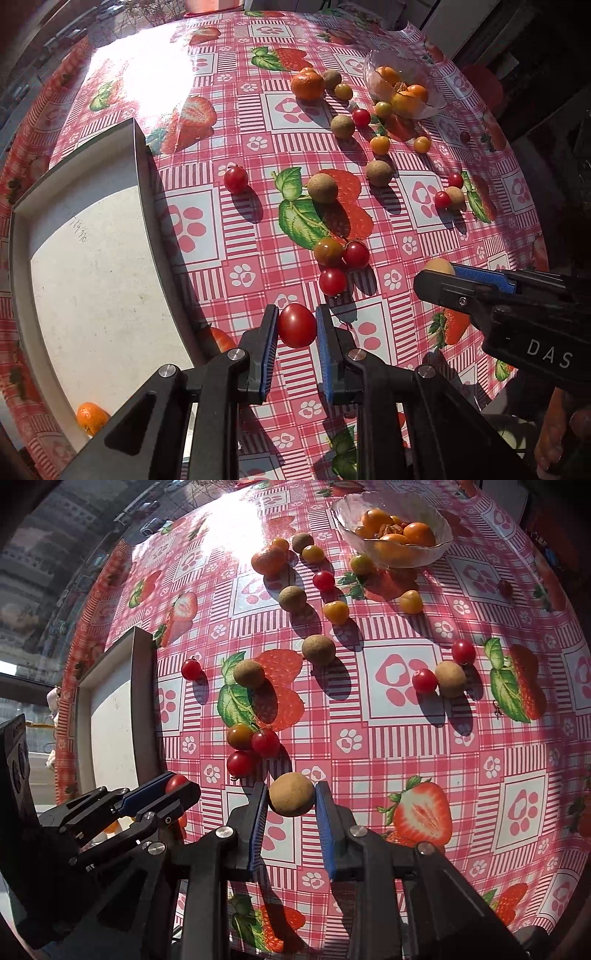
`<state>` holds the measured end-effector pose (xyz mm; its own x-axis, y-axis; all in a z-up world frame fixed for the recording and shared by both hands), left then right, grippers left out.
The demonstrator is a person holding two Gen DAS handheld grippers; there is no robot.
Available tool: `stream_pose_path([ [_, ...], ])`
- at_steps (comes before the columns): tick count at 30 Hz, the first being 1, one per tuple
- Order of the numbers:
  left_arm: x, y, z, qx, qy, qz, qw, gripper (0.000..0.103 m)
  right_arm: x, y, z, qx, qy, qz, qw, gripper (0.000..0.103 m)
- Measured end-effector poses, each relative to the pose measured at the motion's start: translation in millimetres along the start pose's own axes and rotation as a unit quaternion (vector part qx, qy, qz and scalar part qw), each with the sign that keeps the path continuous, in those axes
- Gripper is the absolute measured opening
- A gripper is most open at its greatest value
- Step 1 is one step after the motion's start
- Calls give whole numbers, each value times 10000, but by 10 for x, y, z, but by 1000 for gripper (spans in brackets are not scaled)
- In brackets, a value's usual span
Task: Organize fruits
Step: 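Carry both fruits over the tray and open the right gripper to drop the kiwi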
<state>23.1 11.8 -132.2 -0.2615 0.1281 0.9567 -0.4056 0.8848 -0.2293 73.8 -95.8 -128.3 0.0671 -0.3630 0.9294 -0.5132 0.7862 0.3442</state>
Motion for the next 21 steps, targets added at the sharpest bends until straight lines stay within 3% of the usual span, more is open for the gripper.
stream_pose_path([
  [5,106,199,-23,227,-127,-31,9997,22,20,216,-63,178,5,-22,9998,28],
  [21,396,1387,63,1076,-377,-445,9925,22,-209,1307,-310,1076,152,-254,9938,28],
])
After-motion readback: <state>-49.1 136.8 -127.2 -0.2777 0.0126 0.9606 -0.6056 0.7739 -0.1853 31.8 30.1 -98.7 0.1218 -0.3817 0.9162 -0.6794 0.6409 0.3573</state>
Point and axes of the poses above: each gripper's, at about its wrist camera, not at the fingertips, and x roughly against the way its jaws point, y to its left, z to its underside, the point moved 7 cm from there along -x, roughly the way its jaws point, and after that the axes turned 13 degrees about x, right-handed, at the moved point
